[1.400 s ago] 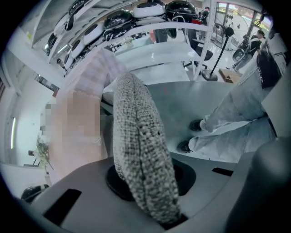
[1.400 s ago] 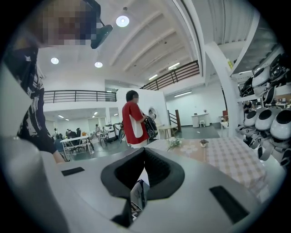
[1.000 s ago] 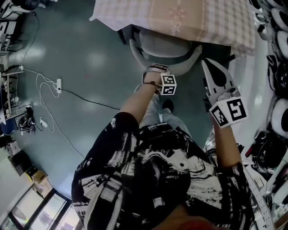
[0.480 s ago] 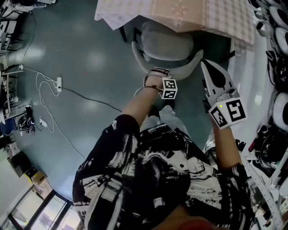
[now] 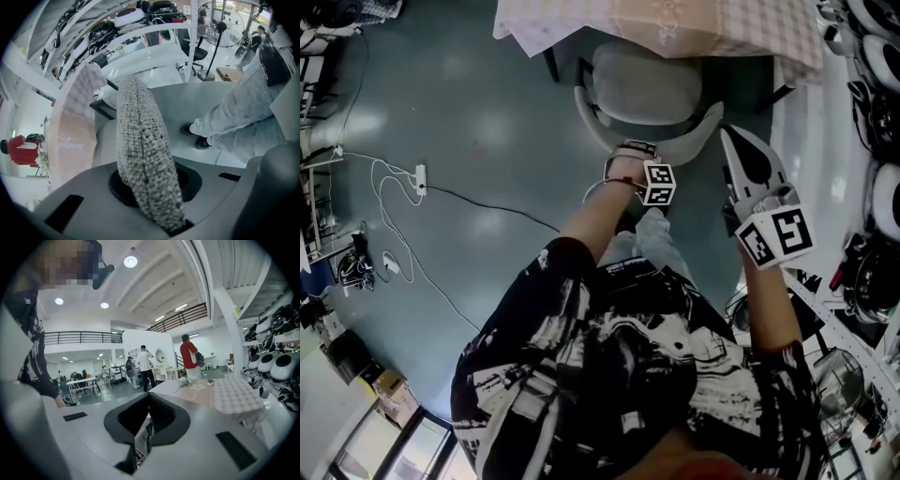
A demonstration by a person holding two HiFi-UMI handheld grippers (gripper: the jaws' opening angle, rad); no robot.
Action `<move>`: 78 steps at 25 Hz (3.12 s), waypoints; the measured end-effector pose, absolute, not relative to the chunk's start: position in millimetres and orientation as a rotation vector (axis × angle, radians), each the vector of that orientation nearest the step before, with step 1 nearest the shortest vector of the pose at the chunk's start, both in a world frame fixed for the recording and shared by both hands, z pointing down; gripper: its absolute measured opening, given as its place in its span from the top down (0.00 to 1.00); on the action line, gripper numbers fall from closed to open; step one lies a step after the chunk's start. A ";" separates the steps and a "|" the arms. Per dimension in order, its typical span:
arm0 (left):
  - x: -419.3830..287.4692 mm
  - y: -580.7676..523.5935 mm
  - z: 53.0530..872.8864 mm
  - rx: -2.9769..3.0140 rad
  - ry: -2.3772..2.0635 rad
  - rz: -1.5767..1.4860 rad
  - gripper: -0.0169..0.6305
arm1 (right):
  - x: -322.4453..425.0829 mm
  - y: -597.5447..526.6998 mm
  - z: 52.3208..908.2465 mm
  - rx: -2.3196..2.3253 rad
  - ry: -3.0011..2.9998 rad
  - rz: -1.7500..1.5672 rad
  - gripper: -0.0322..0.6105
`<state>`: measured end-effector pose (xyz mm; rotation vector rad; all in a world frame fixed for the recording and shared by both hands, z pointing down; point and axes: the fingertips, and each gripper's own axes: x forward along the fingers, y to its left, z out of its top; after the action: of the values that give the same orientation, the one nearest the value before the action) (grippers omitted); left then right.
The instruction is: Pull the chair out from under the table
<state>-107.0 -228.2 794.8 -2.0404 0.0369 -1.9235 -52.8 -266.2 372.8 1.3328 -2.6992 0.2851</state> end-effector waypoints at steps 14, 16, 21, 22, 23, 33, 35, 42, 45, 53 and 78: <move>-104.2 -138.8 797.1 -2.022 -0.006 -1.898 0.90 | -46.8 -175.6 368.9 1.448 -2.650 0.285 0.95; -102.5 -125.9 797.6 -2.021 -0.012 -1.896 0.90 | -44.3 -166.6 366.3 1.438 -2.663 0.280 0.95; -99.4 -99.7 798.6 -2.024 -0.007 -1.896 0.90 | -40.2 -145.4 364.5 1.386 -2.701 0.279 0.95; -98.3 -94.3 798.7 -2.025 -0.004 -1.898 0.90 | -38.4 -140.1 364.6 1.375 -2.707 0.277 0.95; -97.2 -88.4 798.8 -2.026 -0.001 -1.900 0.90 | -35.8 -134.2 365.2 1.365 -2.711 0.276 0.95; -87.1 -38.1 801.0 -2.029 0.014 -1.918 0.90 | -16.3 -91.2 368.0 1.260 -2.762 0.270 0.95; -86.0 -30.4 800.9 -2.034 0.018 -1.923 0.90 | -14.4 -83.7 368.2 1.243 -2.770 0.270 0.95; -91.6 -9.3 799.5 -2.036 0.015 -1.921 0.90 | -18.6 -65.2 369.3 1.191 -2.797 0.272 0.95; -96.0 5.7 799.6 -2.038 0.004 -1.923 0.90 | -22.9 -56.2 368.7 1.198 -2.792 0.277 0.95; -92.0 31.3 798.2 -2.040 0.002 -1.926 0.90 | -26.2 -41.0 365.8 1.262 -2.762 0.292 0.95; -97.5 85.2 799.5 -2.059 -0.009 -1.953 0.88 | -45.7 -19.7 359.8 1.308 -2.756 0.287 0.95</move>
<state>-97.5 85.2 799.5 -2.0592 -0.0095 -1.9529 -45.7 -19.7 359.8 1.3085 -2.7557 0.2872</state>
